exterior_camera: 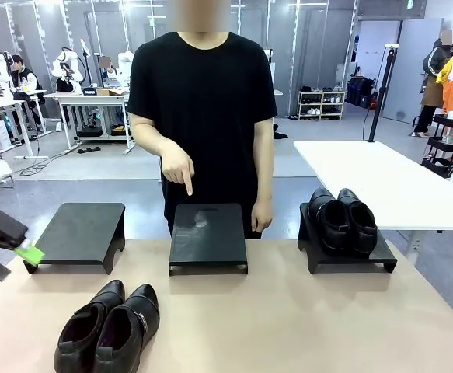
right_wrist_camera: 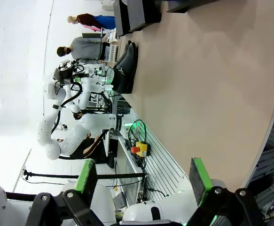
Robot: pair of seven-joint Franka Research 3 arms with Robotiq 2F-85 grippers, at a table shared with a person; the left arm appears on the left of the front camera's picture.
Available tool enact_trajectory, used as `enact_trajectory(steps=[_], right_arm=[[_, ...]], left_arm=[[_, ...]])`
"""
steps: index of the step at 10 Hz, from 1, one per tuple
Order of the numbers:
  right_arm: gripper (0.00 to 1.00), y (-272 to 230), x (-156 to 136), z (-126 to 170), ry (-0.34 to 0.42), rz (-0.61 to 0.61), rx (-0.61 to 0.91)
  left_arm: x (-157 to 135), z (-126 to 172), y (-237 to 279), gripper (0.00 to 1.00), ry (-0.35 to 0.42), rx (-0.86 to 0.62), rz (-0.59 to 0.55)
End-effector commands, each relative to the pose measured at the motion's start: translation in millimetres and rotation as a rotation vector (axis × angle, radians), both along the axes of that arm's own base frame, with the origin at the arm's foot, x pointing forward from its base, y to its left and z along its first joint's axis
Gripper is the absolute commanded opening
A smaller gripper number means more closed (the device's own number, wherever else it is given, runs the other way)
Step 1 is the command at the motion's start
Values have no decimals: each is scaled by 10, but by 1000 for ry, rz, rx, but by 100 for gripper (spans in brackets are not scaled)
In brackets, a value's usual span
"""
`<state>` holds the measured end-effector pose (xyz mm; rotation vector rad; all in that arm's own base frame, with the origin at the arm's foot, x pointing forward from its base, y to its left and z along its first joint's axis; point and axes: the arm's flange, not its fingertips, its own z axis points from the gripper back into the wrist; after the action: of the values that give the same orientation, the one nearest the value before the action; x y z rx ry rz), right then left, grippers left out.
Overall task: Place the shoes on the stand as instructed by the person.
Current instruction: Pick up another pair of Shoes and place it on the Shoes Stand indicated by the person.
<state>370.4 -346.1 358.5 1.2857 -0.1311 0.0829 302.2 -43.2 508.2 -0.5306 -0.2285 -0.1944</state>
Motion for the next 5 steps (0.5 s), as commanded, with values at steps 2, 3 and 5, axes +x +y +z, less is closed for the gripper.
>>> enact_trajectory(steps=[2,3,5], right_arm=[[100,30,-28,13,2,-4,-14],[100,30,-28,13,2,-4,-14],[100,30,-28,13,2,-4,-14]], left_arm=[[115,-80,-398,100,12,145,39],[135,-144,-528,100,20,181,15],[188,-224,-655,100,17,215,14]])
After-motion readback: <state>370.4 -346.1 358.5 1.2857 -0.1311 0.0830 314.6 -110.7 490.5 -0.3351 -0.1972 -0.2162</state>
